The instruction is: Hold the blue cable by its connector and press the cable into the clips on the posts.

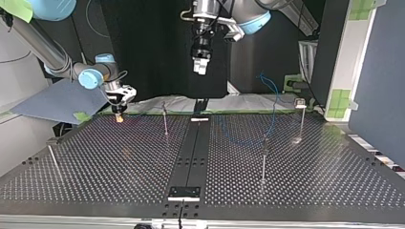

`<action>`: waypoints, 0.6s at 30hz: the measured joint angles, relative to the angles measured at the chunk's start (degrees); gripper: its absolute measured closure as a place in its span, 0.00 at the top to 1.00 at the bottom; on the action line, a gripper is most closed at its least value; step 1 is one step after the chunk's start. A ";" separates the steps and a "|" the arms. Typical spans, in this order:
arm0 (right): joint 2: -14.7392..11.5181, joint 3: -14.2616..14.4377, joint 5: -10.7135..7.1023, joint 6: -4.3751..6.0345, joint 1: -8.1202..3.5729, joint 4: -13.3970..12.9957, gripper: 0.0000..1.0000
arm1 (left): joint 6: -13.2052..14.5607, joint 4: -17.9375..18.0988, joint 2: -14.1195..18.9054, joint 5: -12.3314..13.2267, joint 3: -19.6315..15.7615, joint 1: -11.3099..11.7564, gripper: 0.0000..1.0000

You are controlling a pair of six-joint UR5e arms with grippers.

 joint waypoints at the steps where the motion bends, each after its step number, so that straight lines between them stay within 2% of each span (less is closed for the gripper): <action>1: 0.00 0.00 0.03 -0.03 -0.03 0.06 0.00 | 0.07 0.31 0.42 0.04 -0.41 0.00 1.00; 9: -0.98 0.01 1.22 -0.92 -0.31 1.54 0.00 | 0.39 3.71 2.80 0.18 -4.01 0.00 1.00; 18: -5.18 0.06 1.61 -1.50 -0.44 5.64 0.00 | 0.43 7.74 2.91 0.05 -8.24 0.00 1.00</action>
